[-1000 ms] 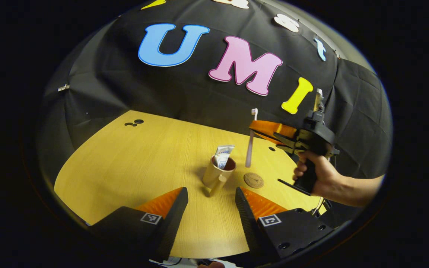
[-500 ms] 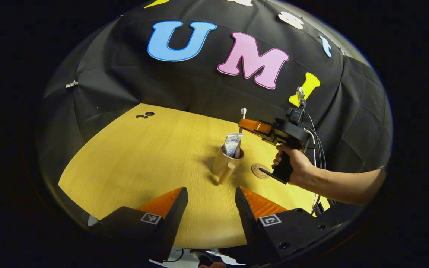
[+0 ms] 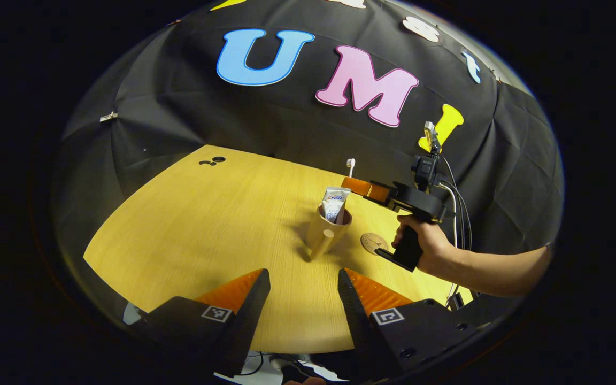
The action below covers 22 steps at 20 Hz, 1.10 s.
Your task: Put the toothbrush and toothpaste on the desktop into the cup, then pick up the cup and place it on the coaster on the desktop.
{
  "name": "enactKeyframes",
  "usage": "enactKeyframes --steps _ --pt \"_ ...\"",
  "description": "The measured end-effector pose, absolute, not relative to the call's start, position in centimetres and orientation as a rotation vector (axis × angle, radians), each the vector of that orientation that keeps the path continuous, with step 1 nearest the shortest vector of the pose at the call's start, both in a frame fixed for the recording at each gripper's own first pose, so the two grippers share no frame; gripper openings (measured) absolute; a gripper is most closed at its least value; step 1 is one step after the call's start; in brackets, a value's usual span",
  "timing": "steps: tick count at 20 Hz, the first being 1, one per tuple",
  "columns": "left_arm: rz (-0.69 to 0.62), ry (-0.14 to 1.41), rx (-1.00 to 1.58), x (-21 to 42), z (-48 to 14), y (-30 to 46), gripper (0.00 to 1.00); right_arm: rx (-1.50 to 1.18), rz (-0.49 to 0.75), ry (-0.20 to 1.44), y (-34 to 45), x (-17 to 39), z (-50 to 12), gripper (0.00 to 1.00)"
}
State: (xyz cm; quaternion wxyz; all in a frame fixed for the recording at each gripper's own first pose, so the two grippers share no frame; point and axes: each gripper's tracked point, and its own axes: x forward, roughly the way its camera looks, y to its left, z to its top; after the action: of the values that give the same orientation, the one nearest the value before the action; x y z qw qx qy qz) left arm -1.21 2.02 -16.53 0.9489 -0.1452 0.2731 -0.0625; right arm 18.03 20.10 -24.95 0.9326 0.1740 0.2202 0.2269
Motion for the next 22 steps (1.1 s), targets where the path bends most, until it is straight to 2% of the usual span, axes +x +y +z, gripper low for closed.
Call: enactKeyframes --steps 9,11,16,19,22 --pt "-0.143 0.560 -0.312 -0.3 -17.1 -0.2 0.80 0.372 0.541 0.601 20.7 13.1 -26.6 0.10" --pt "-0.155 0.576 -0.323 0.3 -17.6 -0.8 0.80 0.358 0.536 0.630 20.0 12.4 -27.0 0.16" --pt "-0.170 0.630 -0.299 2.5 -19.3 -1.6 0.80 0.401 0.530 0.672 17.7 10.5 -25.9 0.38" --pt "-0.174 0.670 -0.251 4.3 -20.3 -1.9 0.80 0.485 0.525 0.734 16.3 8.5 -25.4 0.45" --pt "-0.201 0.739 -0.224 6.0 -21.4 -2.6 0.80 0.513 0.517 0.755 14.1 6.2 -24.9 0.46"
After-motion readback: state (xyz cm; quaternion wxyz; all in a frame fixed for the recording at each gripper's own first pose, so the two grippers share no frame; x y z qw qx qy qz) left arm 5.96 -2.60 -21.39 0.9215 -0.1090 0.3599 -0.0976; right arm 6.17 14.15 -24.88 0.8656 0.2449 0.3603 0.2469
